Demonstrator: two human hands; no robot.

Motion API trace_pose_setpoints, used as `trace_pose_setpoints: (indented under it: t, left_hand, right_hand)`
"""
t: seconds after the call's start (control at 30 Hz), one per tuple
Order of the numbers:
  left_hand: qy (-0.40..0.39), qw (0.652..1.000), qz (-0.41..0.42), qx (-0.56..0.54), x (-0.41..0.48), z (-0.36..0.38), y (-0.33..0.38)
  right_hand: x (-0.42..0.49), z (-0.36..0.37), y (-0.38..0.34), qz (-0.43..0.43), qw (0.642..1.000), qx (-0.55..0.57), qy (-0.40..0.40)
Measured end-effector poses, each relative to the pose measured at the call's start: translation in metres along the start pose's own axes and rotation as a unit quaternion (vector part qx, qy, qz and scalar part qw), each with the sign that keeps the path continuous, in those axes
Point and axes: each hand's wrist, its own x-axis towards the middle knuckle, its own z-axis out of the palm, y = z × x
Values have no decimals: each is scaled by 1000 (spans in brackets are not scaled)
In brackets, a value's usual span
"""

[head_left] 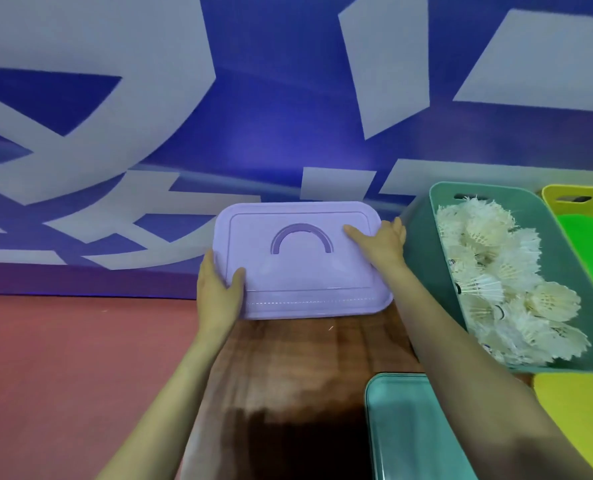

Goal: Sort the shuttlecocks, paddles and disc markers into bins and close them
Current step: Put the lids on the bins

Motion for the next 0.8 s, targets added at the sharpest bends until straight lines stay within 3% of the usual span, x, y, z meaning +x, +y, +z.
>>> trace_pose_setpoints:
  t: [0.27,0.5,0.63,0.7,0.8]
  left_hand:
    - [-21,999,13,21,6,3,1]
    - [-49,979,25,198,14,13,1]
    - [-53,943,-12,329,22,22,8]
    - [-37,929,64,363,24,28,14]
    - [-100,908,166,370,22,45,24]
  right_hand:
    - [3,17,17,-22,999,-32,17]
    - [-9,31,17,-96,982,-154,59]
    - [-11,34,12,-173,955,-231,70]
    - [-14,36,11,-221,943,-238,68]
    - [-19,39,16,-245,938,-243,26]
